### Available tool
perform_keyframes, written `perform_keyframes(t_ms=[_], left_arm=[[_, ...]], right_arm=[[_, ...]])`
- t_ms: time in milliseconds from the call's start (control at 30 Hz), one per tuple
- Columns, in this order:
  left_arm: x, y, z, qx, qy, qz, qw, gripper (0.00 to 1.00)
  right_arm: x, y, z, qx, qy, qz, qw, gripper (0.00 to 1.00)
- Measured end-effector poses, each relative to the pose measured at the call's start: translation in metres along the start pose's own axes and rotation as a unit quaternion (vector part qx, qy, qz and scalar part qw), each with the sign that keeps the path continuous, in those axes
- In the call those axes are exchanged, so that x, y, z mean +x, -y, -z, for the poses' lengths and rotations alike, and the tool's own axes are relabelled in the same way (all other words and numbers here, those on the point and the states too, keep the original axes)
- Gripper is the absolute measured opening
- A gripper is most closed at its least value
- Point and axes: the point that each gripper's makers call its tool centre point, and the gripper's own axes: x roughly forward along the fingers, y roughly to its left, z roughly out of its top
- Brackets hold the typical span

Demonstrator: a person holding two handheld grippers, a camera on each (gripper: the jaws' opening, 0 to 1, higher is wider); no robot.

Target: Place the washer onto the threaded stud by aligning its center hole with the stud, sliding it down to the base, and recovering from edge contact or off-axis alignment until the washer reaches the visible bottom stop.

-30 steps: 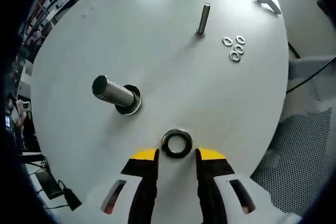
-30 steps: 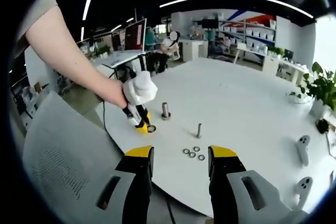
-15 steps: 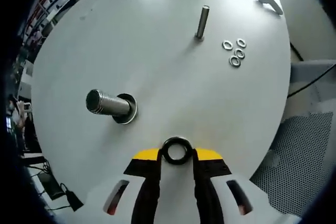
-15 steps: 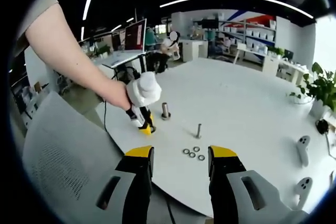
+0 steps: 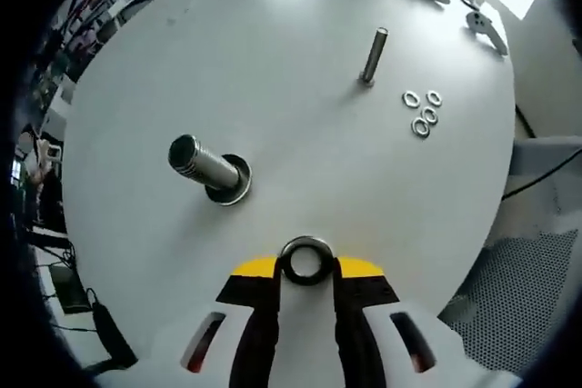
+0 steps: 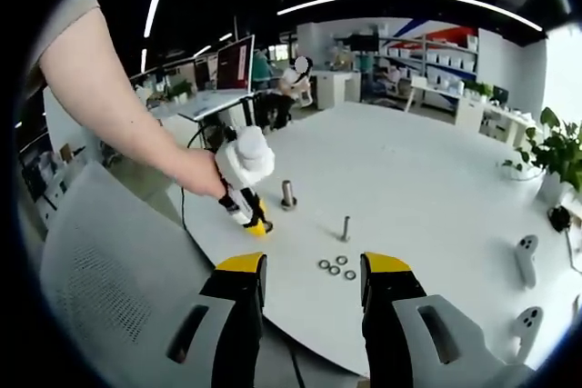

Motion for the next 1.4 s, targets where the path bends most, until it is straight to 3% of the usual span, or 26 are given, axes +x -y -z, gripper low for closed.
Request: perform_keyframes(t_ms=[233,533,1000,1400], left_arm=[[0.002,-0.001,-0.003,0.023,-0.023,0.012,0.9994,0.19],[0.000,0.000,-0.002,0.056,-0.026,0.017,0.9979,0.19],[-0.017,-0.012,-0.018,0.094,-0.006,0.009,0.9955,0.19],[-0.043,-0.025,-0.045,0.157,0.019,-0.012,0.9874,0.19]], right_arm=[[0.001,-0.001,0.001,-0.001,-0.003,-0.004,1.0000,0.43],[0.001,0.000,0.001,0.002,-0.004,-0.001,1.0000,0.43],[0.000,0.001,0.001,0.003,-0.002,0.003,1.0000,0.43],[0.000,0.001,0.001,0.003,-0.001,0.003,1.0000,0.43]])
